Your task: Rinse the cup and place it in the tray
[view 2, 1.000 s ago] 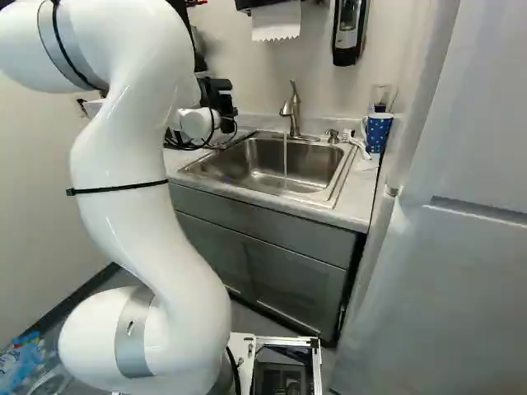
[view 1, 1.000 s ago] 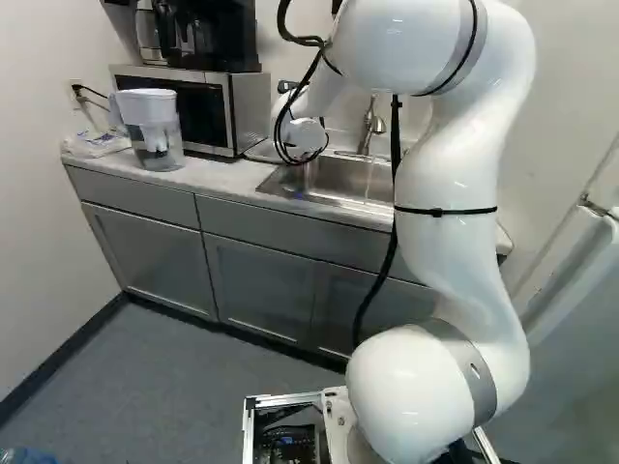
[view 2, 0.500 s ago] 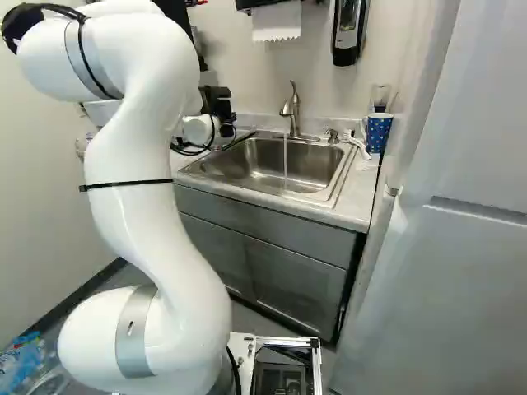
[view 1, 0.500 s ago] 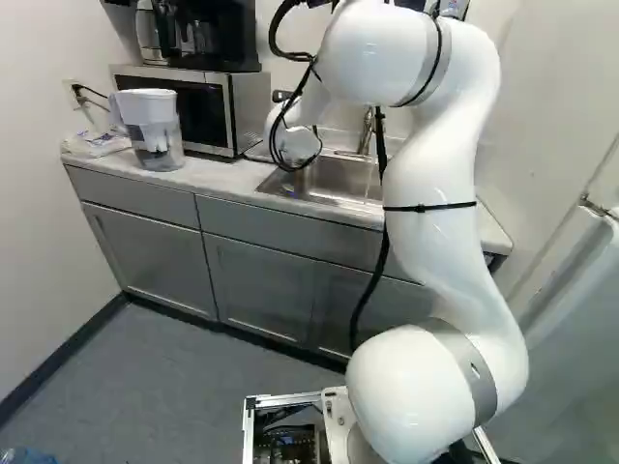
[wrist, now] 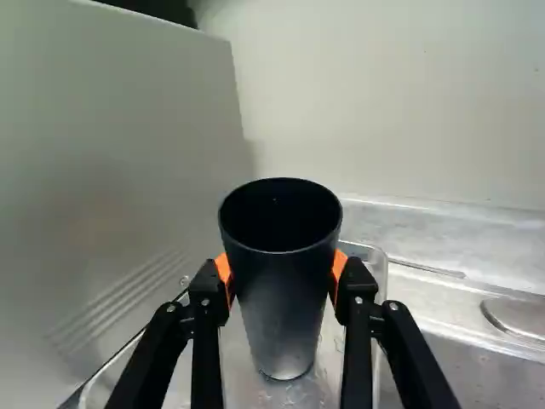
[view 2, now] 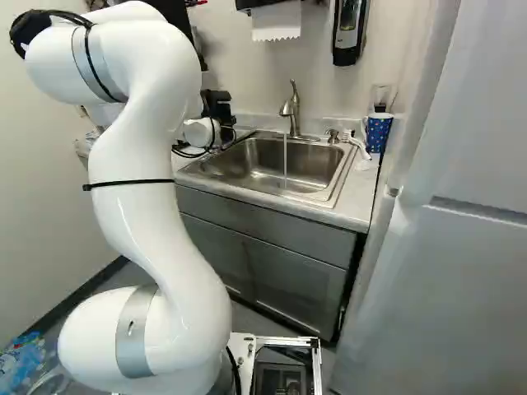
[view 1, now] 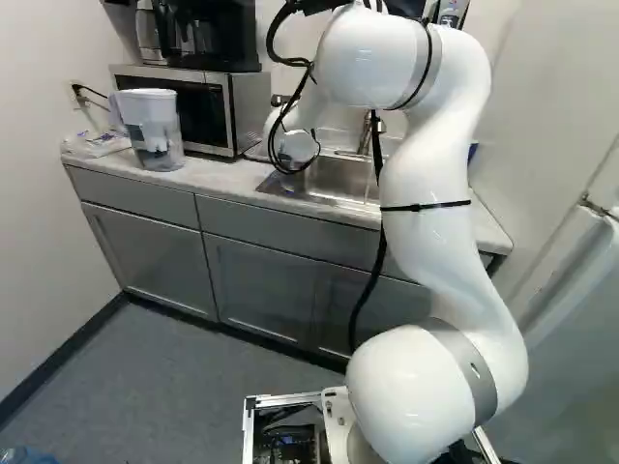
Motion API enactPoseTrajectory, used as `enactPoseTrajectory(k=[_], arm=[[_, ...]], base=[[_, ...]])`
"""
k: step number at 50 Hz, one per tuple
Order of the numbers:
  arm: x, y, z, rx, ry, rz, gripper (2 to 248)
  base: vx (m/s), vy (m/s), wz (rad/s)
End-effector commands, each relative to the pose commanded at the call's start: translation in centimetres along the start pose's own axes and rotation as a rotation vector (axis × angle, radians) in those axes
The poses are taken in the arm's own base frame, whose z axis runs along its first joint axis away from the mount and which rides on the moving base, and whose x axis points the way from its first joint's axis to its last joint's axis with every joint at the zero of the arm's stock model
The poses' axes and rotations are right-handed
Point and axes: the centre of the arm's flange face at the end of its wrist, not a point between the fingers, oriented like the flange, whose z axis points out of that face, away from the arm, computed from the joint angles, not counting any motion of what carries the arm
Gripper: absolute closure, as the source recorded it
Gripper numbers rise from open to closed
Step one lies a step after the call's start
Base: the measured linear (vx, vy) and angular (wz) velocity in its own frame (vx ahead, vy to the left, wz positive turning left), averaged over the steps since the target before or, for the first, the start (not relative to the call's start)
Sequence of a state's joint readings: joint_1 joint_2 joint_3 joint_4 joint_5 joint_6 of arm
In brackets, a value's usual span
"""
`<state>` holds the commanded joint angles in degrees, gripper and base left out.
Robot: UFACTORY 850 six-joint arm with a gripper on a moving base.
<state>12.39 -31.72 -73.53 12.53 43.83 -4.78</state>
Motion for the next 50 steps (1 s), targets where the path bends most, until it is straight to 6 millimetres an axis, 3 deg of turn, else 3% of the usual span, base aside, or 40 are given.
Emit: enactPoseTrajectory(k=[50], arm=[[-0.19, -0.02, 0.0, 0.002, -0.021, 0.0, 125]], base=[[0.0, 0.0, 0.0]])
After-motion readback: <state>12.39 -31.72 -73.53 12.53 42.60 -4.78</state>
